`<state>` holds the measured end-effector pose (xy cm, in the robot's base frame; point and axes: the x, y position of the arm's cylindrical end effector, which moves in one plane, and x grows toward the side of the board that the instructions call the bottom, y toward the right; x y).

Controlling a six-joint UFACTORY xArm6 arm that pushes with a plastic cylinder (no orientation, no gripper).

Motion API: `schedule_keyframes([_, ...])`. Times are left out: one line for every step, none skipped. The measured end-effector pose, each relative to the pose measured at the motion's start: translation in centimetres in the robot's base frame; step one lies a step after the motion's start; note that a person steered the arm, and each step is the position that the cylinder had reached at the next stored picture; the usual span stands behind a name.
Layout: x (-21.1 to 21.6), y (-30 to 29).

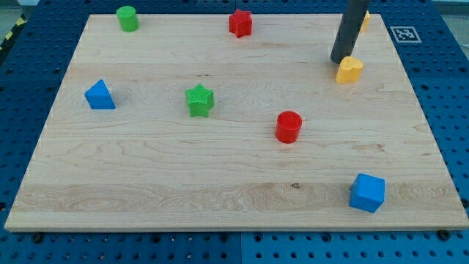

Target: Push the yellow heart towards right center

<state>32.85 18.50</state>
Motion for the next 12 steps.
schedule_keyframes([1.4, -0.2])
schedule_keyframes([3.1, -0.8])
schedule_keyframes([4.7, -2.0])
schedule_keyframes([4.9, -2.0])
schedule_keyframes([4.9, -2.0])
schedule_keyframes([5.6, -2.0])
schedule_keyframes([5.9, -2.0])
schedule_keyframes([5.9, -1.7])
schedule_keyframes([6.3, -0.5])
schedule_keyframes([6.9, 1.2])
schedule_keyframes([7.3, 2.5])
schedule_keyframes([8.1, 3.5])
